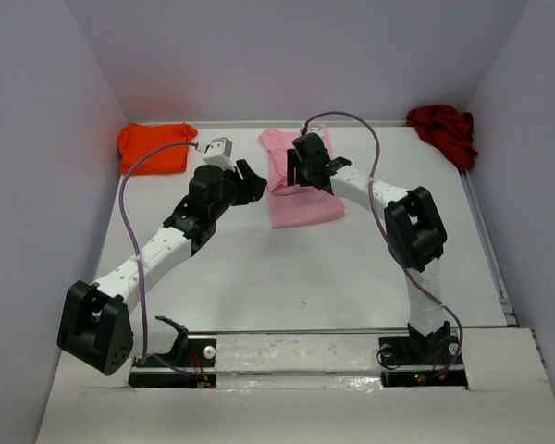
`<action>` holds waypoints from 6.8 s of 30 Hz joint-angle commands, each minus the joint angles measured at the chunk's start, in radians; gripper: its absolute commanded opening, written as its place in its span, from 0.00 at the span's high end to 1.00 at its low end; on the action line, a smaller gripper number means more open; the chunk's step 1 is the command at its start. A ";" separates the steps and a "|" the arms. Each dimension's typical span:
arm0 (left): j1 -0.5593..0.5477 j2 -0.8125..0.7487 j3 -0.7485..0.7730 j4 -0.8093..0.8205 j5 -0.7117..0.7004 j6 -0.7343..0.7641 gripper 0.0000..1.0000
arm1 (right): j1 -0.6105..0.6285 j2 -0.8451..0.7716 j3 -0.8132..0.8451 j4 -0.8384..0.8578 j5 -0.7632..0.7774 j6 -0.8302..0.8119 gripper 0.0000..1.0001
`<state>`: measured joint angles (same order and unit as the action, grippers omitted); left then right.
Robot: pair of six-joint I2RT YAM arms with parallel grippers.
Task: Fold and stack the t-shirts
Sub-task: Fold the tshirt
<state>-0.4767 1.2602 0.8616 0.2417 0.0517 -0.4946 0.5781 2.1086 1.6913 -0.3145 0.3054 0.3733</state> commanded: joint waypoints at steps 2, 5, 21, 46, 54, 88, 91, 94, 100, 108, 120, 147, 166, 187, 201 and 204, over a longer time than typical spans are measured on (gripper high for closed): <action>-0.008 -0.025 -0.004 -0.007 -0.024 0.030 0.38 | 0.002 0.034 -0.030 -0.003 0.006 0.016 0.30; -0.008 -0.025 -0.004 0.002 -0.015 0.027 0.38 | 0.002 0.034 -0.050 -0.001 0.001 0.026 0.30; -0.008 -0.047 -0.012 0.002 -0.013 0.031 0.38 | 0.011 0.126 -0.021 0.017 0.061 0.033 0.30; -0.030 0.252 -0.069 0.237 0.073 -0.159 0.40 | 0.011 0.137 0.056 -0.038 0.089 0.033 0.30; -0.030 0.373 -0.009 0.245 0.070 -0.147 0.41 | 0.045 0.016 -0.218 0.071 0.038 0.119 0.32; -0.048 0.610 -0.006 0.321 0.103 -0.226 0.01 | 0.065 0.008 -0.205 0.078 0.112 0.113 0.24; -0.046 0.620 0.002 0.303 0.103 -0.208 0.01 | 0.065 0.022 -0.180 0.074 0.120 0.108 0.22; -0.046 0.630 0.002 0.300 0.112 -0.213 0.01 | 0.065 0.040 -0.154 0.068 0.129 0.098 0.22; -0.046 0.640 0.001 0.294 0.120 -0.203 0.01 | 0.040 0.083 -0.096 0.058 0.146 0.090 0.22; -0.045 0.645 -0.013 0.283 0.125 -0.183 0.01 | -0.033 0.137 0.013 0.054 0.130 0.059 0.22; -0.045 0.663 -0.019 0.288 0.146 -0.162 0.01 | -0.052 0.234 0.225 0.006 0.121 0.003 0.22; -0.053 0.558 -0.027 0.266 0.137 -0.147 0.01 | -0.061 0.233 0.481 -0.031 0.121 -0.140 0.21; -0.097 -0.062 0.088 -0.084 -0.177 0.030 0.01 | -0.050 -0.130 -0.211 0.127 -0.015 -0.005 0.23; -0.096 -0.246 -0.035 -0.065 -0.388 0.102 0.01 | 0.043 -0.113 -0.412 0.140 -0.035 0.116 0.25; -0.094 -0.206 -0.111 -0.002 -0.331 0.042 0.01 | 0.147 -0.124 -0.466 0.118 0.014 0.159 0.25; -0.094 -0.202 -0.124 0.013 -0.335 0.044 0.01 | 0.147 -0.140 -0.453 0.120 0.040 0.135 0.24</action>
<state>-0.5743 1.0615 0.7483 0.1764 -0.2703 -0.4442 0.7204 1.9755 1.2613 -0.1356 0.3302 0.4946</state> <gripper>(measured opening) 0.989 0.753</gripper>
